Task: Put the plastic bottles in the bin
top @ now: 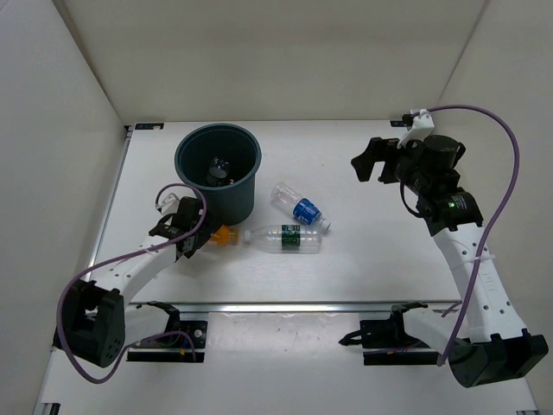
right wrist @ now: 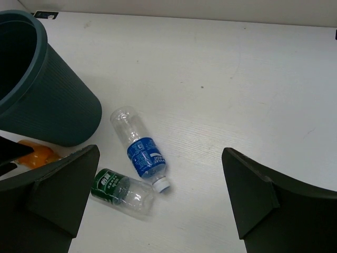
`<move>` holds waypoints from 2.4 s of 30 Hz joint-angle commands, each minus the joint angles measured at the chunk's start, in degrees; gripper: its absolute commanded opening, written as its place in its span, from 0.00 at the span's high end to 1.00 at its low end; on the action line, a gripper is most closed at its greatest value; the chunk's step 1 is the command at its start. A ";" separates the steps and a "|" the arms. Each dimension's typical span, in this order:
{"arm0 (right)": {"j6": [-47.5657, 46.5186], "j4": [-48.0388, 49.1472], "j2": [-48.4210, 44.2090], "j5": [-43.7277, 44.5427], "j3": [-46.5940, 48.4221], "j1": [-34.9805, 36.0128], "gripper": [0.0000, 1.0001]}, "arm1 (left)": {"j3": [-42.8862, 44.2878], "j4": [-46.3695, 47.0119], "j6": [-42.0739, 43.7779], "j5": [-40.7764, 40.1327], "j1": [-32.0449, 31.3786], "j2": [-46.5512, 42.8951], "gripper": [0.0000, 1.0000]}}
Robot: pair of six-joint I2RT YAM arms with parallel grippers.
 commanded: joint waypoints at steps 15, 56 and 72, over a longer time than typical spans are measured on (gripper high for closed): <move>-1.57 -2.47 -3.19 3.08 0.31 -1.78 0.01 | -5.77 2.43 -5.51 -4.11 0.03 1.24 0.02; -1.12 -3.18 -5.12 2.39 -4.87 -0.73 0.01 | -0.86 -5.73 32.72 9.10 -16.47 -2.19 0.01; -0.77 0.16 -5.91 -2.70 -7.95 -1.78 0.01 | 15.81 -9.66 41.41 15.24 -19.98 -9.21 0.36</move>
